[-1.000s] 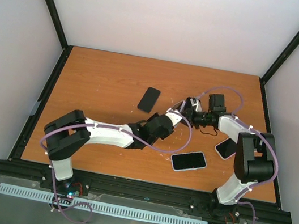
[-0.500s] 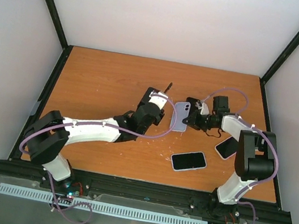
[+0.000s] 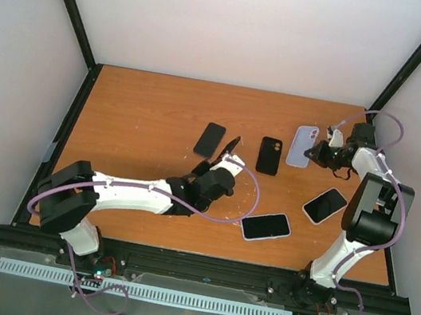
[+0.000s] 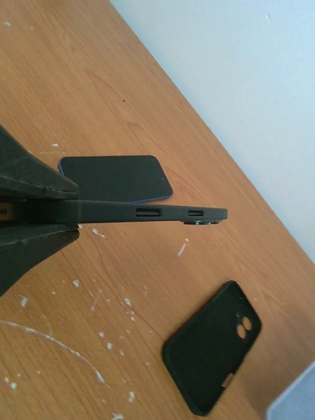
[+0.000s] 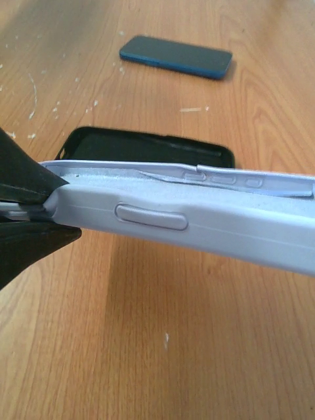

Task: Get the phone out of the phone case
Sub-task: Place the phone case at the center of the board.

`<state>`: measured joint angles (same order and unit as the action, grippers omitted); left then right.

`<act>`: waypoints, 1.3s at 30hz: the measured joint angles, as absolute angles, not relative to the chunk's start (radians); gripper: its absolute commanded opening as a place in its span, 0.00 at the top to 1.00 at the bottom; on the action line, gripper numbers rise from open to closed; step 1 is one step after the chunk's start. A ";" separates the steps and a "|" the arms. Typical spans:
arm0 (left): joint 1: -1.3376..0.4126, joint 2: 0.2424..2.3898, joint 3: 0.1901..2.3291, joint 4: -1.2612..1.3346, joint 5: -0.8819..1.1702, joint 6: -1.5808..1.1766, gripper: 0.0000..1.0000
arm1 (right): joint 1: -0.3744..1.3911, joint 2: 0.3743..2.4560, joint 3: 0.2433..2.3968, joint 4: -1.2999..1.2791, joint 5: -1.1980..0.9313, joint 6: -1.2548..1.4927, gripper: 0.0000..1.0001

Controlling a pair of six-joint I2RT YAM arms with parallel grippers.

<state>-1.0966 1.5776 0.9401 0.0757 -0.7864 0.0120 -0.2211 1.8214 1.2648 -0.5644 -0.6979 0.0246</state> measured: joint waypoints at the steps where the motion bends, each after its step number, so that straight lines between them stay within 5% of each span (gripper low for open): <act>1: -1.102 1.581 0.940 0.064 -0.794 0.016 1.00 | -0.221 1.833 1.278 -0.579 -0.686 0.012 0.96; 11: -1.122 1.596 0.925 -0.016 -0.862 0.032 1.00 | -0.216 1.934 1.338 -0.667 -0.585 -0.045 0.92; 17: -1.128 1.604 0.896 -0.069 -0.882 -0.011 1.00 | -0.217 1.962 1.338 -0.689 -0.585 -0.057 0.72; 25: -1.128 1.604 0.837 -0.107 -0.888 -0.068 1.00 | -0.245 1.958 1.338 -0.711 -0.597 -0.074 0.57; 39: -1.135 1.694 0.860 -0.241 -0.943 -0.201 0.99 | -0.264 1.755 1.216 -0.701 -0.725 -0.075 0.53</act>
